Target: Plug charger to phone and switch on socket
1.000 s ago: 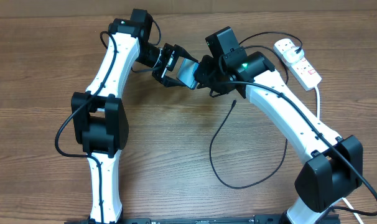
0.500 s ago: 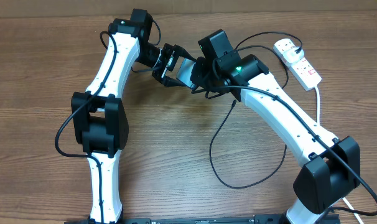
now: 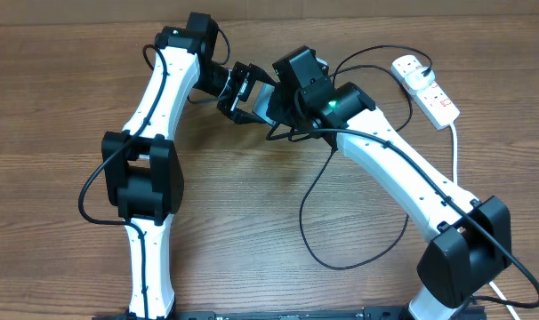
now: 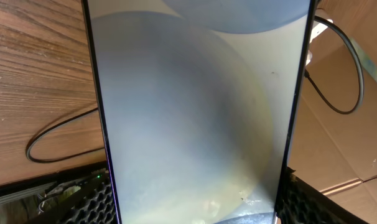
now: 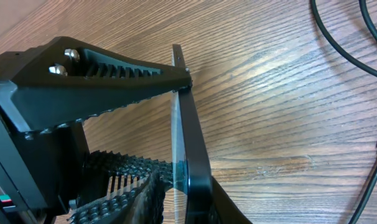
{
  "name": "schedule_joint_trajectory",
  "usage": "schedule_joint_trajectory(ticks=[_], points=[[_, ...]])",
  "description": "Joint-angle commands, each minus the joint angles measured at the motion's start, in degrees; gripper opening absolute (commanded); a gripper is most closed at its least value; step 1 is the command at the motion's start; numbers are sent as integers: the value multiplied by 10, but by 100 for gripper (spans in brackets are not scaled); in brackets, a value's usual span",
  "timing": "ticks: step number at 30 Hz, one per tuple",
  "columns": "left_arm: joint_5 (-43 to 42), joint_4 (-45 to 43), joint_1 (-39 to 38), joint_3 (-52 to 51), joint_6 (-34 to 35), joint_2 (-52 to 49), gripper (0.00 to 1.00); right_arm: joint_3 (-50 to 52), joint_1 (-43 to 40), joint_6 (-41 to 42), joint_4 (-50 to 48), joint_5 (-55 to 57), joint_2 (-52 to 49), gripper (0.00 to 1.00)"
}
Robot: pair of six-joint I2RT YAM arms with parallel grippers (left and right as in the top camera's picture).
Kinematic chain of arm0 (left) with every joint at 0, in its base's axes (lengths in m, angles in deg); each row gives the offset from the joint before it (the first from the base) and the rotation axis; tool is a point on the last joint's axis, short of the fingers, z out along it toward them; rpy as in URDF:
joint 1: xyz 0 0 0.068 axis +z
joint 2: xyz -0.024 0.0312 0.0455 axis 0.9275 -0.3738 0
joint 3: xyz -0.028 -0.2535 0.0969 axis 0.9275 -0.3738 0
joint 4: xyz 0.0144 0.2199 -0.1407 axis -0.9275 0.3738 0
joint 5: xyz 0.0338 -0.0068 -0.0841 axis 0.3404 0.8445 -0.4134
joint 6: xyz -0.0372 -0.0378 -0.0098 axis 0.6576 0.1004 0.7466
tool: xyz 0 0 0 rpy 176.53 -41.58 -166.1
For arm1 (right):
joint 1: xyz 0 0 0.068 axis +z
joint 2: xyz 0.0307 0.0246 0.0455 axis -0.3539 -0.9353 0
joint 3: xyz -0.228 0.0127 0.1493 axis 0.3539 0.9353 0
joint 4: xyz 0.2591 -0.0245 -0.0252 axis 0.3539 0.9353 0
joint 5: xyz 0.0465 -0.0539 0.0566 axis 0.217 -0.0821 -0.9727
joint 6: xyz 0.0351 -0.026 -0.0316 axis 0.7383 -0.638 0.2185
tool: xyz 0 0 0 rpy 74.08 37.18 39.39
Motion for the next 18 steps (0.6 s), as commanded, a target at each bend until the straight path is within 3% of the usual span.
schedule_joint_trajectory(ticks=[1, 7, 10, 18], points=[[-16, 0, -4, 17, 13, 0, 73, -9, 2, -5, -2, 11, 2, 16], [-16, 0, -4, 17, 12, 0, 73, -9, 2, -5, -2, 11, 2, 13], [-16, 0, -4, 17, 12, 0, 73, -9, 2, -5, -2, 12, 2, 4], [17, -14, -3, 17, -25, 0, 77, -13, -3, -5, -6, 11, 2, 4]])
